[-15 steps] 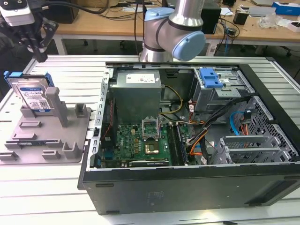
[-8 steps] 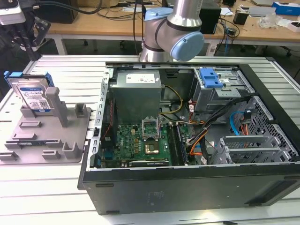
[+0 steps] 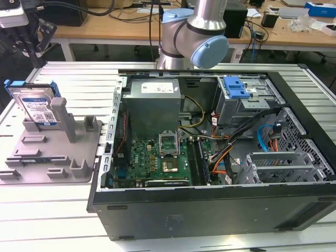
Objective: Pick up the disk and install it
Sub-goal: 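Pick up the disk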
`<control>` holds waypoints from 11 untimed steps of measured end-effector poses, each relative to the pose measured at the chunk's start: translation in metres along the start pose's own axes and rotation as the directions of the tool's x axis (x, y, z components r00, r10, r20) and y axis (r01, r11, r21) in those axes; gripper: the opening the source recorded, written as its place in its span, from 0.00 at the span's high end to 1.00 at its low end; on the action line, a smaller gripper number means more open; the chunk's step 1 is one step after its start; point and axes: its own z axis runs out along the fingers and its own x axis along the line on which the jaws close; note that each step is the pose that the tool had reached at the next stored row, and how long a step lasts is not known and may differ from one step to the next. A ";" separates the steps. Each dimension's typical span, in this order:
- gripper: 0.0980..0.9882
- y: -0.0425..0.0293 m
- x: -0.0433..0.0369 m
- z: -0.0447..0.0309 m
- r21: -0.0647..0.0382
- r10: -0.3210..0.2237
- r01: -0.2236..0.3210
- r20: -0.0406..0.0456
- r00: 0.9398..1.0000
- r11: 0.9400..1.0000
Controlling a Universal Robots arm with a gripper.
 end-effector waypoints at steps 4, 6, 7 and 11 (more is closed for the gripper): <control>0.99 0.0001 0.0000 0.0000 0.000 0.000 0.000 0.000 1.000 1.000; 0.99 0.0001 0.0003 0.0000 0.000 -0.039 0.039 -0.002 0.999 0.999; 0.99 0.0001 0.0004 0.0000 0.000 -0.064 0.064 -0.003 0.998 0.998; 0.99 0.0000 0.0004 0.0006 -0.001 -0.162 0.162 -0.008 0.987 0.987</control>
